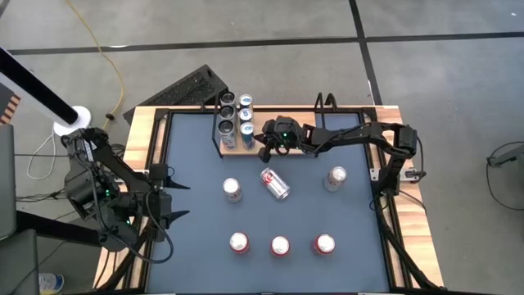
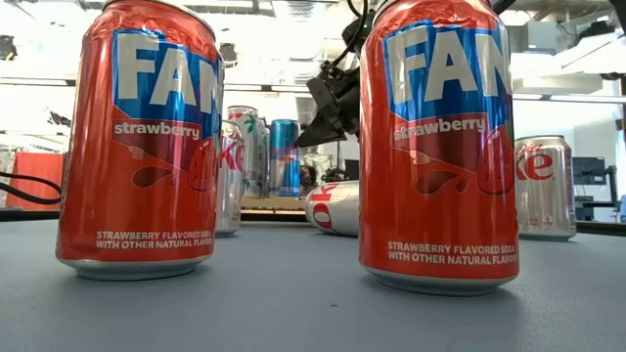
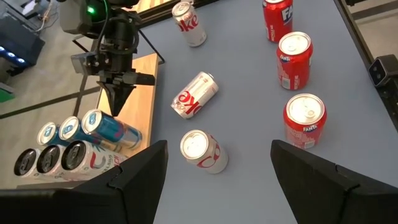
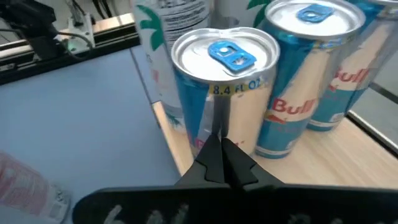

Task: Place canned beverage on shelf
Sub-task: Put the blue soda can aligned with the other blue soda cans on the shelf

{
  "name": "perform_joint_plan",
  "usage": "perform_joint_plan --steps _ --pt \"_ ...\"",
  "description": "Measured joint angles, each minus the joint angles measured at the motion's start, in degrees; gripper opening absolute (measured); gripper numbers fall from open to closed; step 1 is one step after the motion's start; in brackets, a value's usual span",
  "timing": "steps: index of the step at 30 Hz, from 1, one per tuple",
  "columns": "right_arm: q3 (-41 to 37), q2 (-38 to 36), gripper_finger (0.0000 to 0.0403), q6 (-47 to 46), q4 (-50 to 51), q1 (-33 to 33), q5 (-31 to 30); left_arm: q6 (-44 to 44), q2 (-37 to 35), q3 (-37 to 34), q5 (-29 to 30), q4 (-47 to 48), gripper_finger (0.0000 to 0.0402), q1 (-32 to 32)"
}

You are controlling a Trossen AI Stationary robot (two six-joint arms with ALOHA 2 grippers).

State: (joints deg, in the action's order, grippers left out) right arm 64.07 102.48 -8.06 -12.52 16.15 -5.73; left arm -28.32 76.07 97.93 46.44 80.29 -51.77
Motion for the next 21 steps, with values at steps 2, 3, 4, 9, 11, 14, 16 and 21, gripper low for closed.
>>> perform_joint_plan --steps 2,3,4,9,11,14,16,21 --pt "0.0 0.0 0.0000 0.5 -0.1 0.2 0.7 0.0 0.0 0.0 0.0 0.0 0.0275 0.0" --pt "0.0 0.0 0.0000 0.7 -0.2 0.2 1.2 0.0 0.0 0.0 0.0 0.0 0.0275 0.0" --pt "0.0 0.0 0.0000 0.9 -0.2 0.2 1.3 0.0 0.0 0.0 0.0 0.0 0.0275 0.0" --pt "0.0 0.0 0.0000 1.0 0.6 -0.1 1.4 -0.1 0.0 0.0 0.1 0.0 0.0275 0.0" --pt "0.0 0.0 0.0000 1.0 2.0 -0.7 1.0 -0.2 0.0 0.0 0.1 0.0 0.0275 0.0" --pt "0.0 0.0 0.0000 1.0 3.4 -0.9 -0.6 -0.2 0.0 0.0 0.1 0.0 0.0275 0.0" --pt "0.0 0.0 0.0000 0.4 3.4 -0.9 -0.6 -0.2 0.0 0.0 0.1 0.0 0.0275 0.0" --pt "-0.1 1.4 0.0000 0.1 1.4 -0.2 -0.2 0.8 0.0 0.0 0.1 0.0 0.0275 0.0"
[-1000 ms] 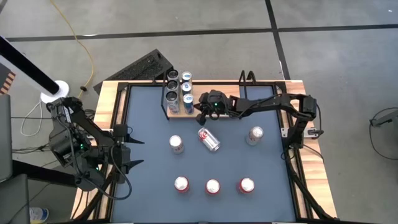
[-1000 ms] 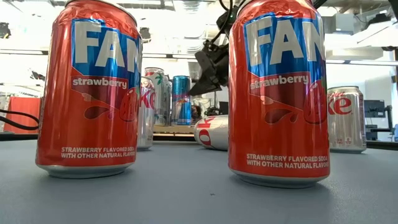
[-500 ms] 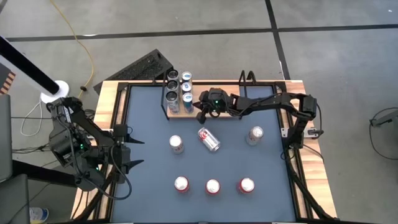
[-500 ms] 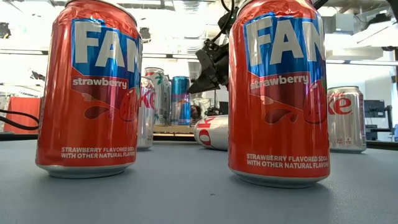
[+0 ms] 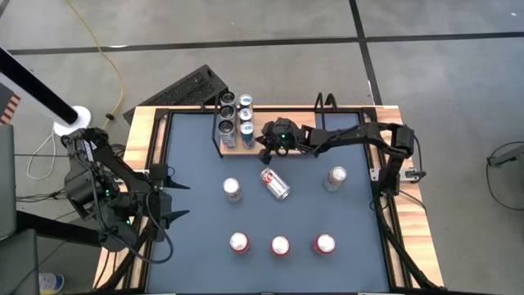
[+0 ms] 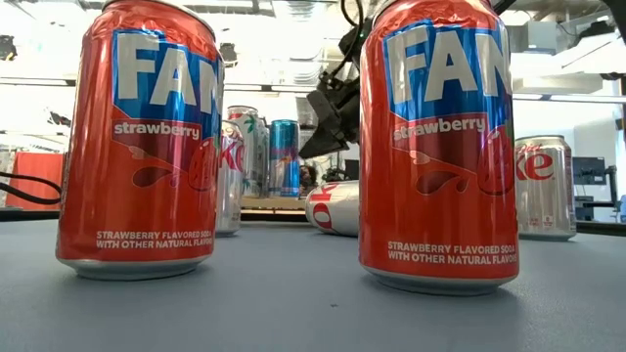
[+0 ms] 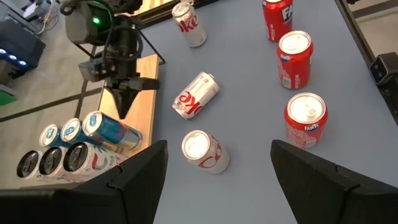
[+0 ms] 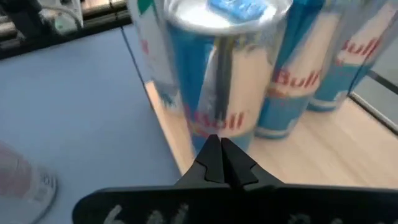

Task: Place canned beverage on shelf
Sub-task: Put the blue soda can aligned with the other blue soda cans on the shelf, then put the left silver soda can on the shelf

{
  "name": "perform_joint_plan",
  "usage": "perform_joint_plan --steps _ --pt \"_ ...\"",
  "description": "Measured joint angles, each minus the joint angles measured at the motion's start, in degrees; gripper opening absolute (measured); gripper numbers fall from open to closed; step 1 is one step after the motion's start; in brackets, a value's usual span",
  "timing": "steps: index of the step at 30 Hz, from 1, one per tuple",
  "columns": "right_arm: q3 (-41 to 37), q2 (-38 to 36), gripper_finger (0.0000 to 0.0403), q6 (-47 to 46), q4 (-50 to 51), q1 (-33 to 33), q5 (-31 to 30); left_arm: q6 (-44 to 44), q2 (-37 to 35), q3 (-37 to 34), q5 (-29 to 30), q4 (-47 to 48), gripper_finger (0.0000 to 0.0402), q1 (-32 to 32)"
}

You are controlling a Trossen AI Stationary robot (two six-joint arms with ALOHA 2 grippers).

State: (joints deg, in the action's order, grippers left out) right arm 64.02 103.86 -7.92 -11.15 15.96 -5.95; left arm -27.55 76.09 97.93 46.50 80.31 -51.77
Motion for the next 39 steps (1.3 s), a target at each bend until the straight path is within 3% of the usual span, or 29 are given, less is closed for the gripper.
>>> perform_joint_plan --steps 6,12,20,26,34,39 --pt "2.5 3.7 0.0000 0.3 -0.6 -0.1 2.0 0.0 0.0 0.0 0.4 0.0 0.0275 0.0" --pt "7.3 6.7 0.0000 0.6 6.6 -0.2 1.3 -0.8 0.0 0.0 0.3 -0.1 0.0275 0.0" --pt "8.2 2.2 0.0000 1.0 16.9 -2.0 -0.6 -1.9 0.0 0.0 0.3 0.0 0.0275 0.0" --pt "8.2 -8.7 0.0000 2.8 29.6 -5.8 -5.1 -1.1 0.0 0.0 2.6 -0.8 0.0275 1.9" --pt "8.3 -30.9 0.0005 0.0 43.8 -13.3 -6.5 14.6 2.2 0.0 -11.4 -8.8 0.0275 10.3" --pt "8.3 -39.5 0.0054 -2.0 51.6 -19.6 -7.1 22.9 6.0 0.0 -21.6 -8.1 0.0275 16.6"
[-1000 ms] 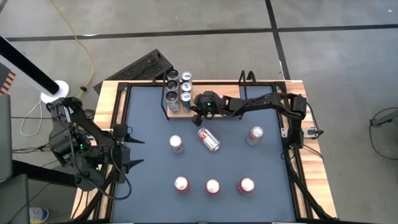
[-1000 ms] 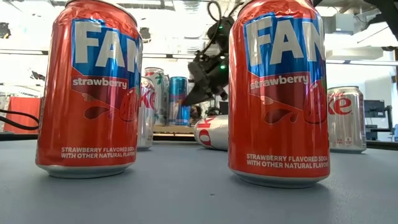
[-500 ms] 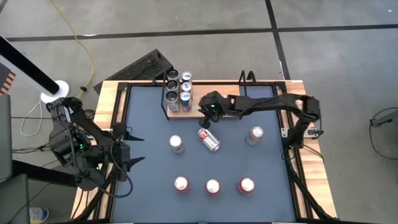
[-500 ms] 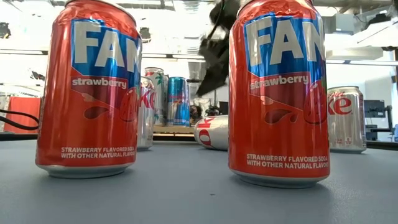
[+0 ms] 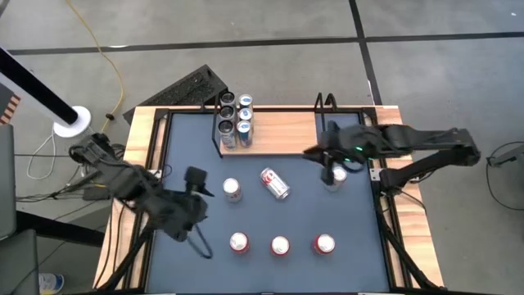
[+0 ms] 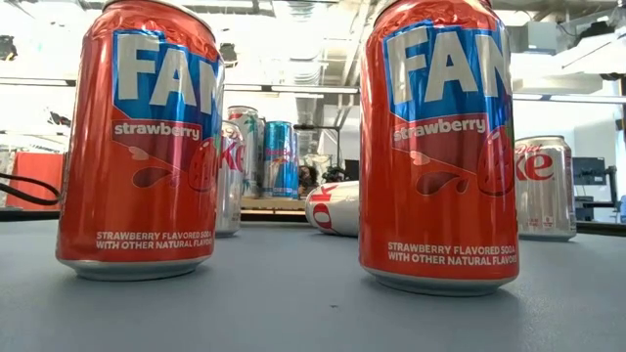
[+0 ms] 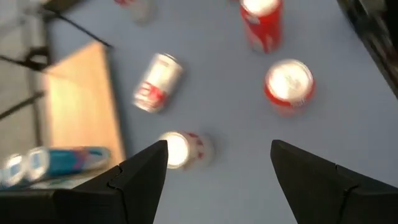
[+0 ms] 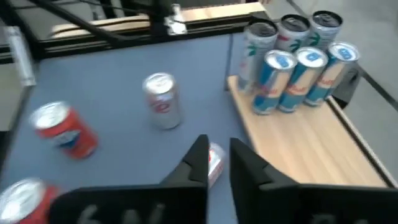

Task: Place canned beverage on shelf
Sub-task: Put the left silver soda can on the shelf

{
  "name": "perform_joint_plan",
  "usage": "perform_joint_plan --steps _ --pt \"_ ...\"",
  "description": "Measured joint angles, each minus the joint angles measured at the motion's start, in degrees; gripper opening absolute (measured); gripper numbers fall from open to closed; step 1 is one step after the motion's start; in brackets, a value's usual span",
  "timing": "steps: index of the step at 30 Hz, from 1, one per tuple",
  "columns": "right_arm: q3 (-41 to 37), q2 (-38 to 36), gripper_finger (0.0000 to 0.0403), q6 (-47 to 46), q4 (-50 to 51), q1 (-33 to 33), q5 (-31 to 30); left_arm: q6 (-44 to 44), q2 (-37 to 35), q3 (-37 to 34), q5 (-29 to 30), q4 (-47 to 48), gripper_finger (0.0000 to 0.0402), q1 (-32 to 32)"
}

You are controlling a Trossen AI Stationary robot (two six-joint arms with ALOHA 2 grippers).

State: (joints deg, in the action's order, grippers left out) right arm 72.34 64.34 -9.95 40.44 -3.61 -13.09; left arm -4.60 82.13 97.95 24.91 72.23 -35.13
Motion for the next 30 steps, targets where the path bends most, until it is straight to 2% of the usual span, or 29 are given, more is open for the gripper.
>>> perform_joint_plan --steps 3,5,10,13,16,21,25,30 --pt "0.0 -3.3 0.0101 -3.4 3.4 -4.0 -3.0 4.2 2.2 0.0 -8.5 -0.1 0.0275 4.0" --pt "0.0 -4.4 0.0136 -4.0 4.9 -6.9 -5.7 6.9 3.3 0.0 -11.7 0.1 0.0275 7.0" --pt "-0.1 -4.6 0.0222 -4.6 6.8 -12.7 -13.7 11.1 2.5 0.0 -21.7 -0.9 0.0275 16.6" --pt "-0.1 -3.5 0.0256 -4.5 8.3 -13.8 -18.3 12.1 1.2 -0.7 -28.3 -4.1 0.0275 22.6" --pt "-0.1 -1.9 0.0269 -3.4 9.9 -13.8 -20.7 13.6 -1.0 -6.2 -34.0 -9.4 0.0275 27.5" --pt "-0.1 0.9 0.0271 -4.4 12.1 -12.4 -21.6 16.4 -4.5 -19.1 -38.3 -16.4 0.0275 33.8" --pt "-0.1 3.4 0.0271 -6.6 11.4 -11.9 -22.0 19.4 -7.2 -24.6 -38.6 -21.1 0.0275 37.0" --pt "-0.1 8.0 0.0271 -9.3 11.0 -12.0 -22.1 20.7 -11.1 -31.9 -37.9 -26.6 0.0275 37.8"
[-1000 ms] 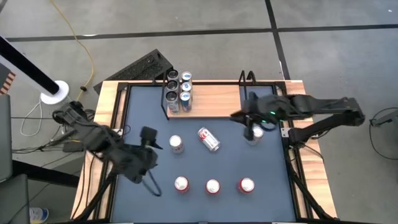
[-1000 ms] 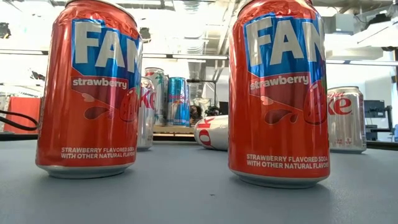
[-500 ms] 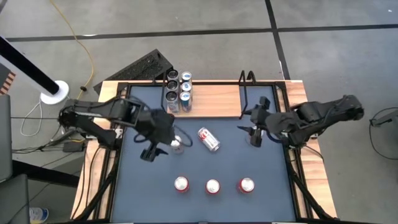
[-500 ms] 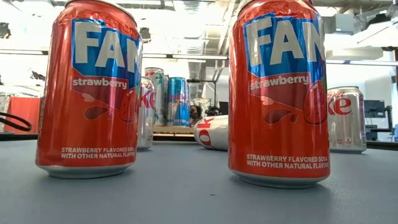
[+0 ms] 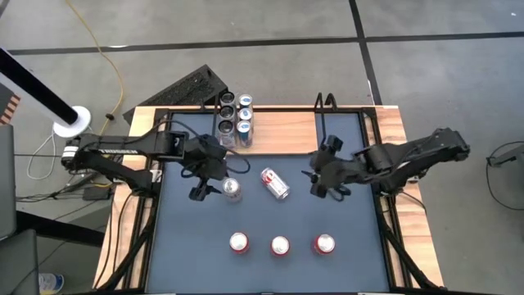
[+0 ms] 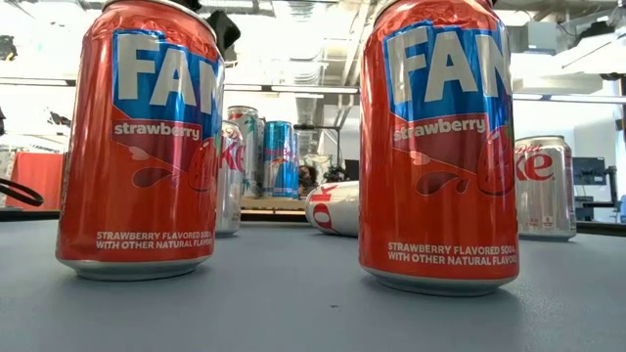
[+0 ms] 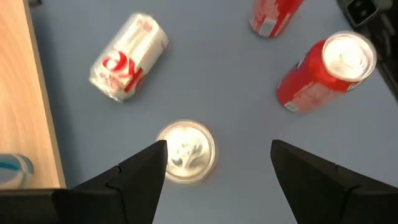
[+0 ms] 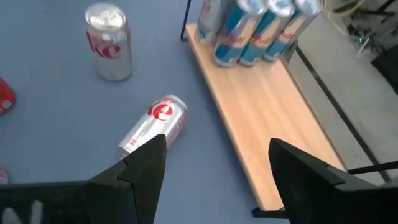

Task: Place canned beverage on shelf
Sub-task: Put the left silver soda can on the shelf

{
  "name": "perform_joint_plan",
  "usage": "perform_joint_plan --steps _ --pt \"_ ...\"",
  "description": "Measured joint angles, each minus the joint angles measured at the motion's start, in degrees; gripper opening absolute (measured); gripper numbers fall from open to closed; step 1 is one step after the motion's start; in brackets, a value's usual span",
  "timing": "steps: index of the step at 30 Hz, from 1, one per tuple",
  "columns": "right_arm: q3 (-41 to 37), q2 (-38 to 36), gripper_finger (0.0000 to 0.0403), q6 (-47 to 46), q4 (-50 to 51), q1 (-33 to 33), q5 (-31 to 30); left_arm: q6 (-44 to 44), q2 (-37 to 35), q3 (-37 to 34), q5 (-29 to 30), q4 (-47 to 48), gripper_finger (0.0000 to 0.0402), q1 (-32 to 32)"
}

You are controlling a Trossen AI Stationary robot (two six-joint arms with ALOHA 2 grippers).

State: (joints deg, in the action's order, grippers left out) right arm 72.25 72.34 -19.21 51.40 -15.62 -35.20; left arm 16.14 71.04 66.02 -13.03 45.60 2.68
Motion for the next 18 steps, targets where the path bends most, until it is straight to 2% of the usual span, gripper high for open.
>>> perform_joint_plan --steps 4,9,14,18 --pt "0.0 4.8 0.0271 -1.3 -1.4 0.0 0.1 -2.7 -3.6 -8.7 0.1 -8.3 0.0275 0.0" --pt "0.0 9.8 0.0271 3.5 -3.2 0.1 -0.4 -7.3 -7.3 -18.6 0.2 -18.8 0.0275 -0.5" --pt "0.0 12.8 0.0271 8.6 -12.7 2.1 -0.5 -10.4 -10.3 -20.8 3.2 -19.2 0.0275 -1.2" --pt "0.0 15.9 0.0271 14.9 -27.4 4.7 4.7 -11.4 -12.8 -21.5 5.9 -19.0 0.0275 -2.3"
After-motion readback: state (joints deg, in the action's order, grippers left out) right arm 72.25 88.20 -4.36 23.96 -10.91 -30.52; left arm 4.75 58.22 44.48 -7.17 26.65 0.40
